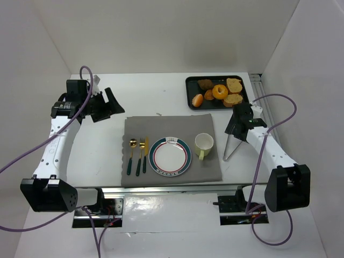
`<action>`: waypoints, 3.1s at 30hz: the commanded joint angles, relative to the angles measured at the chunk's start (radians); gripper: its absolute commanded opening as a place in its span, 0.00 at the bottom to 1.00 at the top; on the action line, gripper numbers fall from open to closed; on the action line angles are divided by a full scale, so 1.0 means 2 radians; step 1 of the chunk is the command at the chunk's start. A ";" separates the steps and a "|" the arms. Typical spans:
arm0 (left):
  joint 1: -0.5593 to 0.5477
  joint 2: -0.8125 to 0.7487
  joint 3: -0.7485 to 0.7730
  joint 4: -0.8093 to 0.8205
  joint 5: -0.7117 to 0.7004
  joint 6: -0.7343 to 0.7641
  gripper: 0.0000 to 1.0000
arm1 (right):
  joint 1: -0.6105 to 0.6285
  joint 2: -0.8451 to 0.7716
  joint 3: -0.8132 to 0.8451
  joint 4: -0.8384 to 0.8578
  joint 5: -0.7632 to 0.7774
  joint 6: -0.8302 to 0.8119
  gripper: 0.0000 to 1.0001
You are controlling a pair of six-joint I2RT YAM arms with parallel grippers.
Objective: Place the bread
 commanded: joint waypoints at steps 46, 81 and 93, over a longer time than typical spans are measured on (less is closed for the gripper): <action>-0.002 0.035 0.036 0.015 0.022 0.013 0.89 | -0.060 0.095 -0.113 0.219 -0.121 -0.002 0.57; -0.011 0.031 0.041 0.008 0.038 0.023 0.89 | -0.139 0.162 0.240 0.071 -0.245 -0.015 0.46; -0.011 0.041 0.037 0.017 0.033 0.017 0.89 | -0.144 0.210 0.255 0.084 -0.236 -0.004 0.47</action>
